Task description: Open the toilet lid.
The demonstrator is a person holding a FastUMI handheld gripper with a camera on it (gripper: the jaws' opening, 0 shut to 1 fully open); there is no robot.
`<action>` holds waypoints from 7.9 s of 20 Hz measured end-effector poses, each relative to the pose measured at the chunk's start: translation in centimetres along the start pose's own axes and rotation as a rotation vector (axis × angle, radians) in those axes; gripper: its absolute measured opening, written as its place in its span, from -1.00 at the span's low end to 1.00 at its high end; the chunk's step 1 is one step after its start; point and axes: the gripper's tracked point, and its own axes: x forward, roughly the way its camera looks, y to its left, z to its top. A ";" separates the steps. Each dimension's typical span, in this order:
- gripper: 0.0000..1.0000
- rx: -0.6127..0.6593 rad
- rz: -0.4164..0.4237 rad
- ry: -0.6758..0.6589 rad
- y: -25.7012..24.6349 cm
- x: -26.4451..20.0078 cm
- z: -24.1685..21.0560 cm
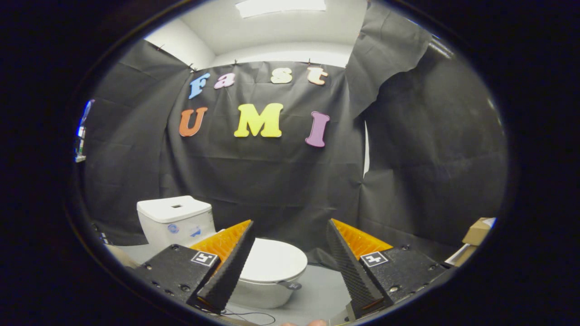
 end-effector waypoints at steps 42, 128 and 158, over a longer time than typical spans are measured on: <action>0.96 0.520 -0.067 0.789 1.0 12.1 -24.5; -0.83 0.690 -0.036 0.758 6.4 18.4 -7.5; -0.72 0.475 0.140 0.636 20.2 19.7 3.6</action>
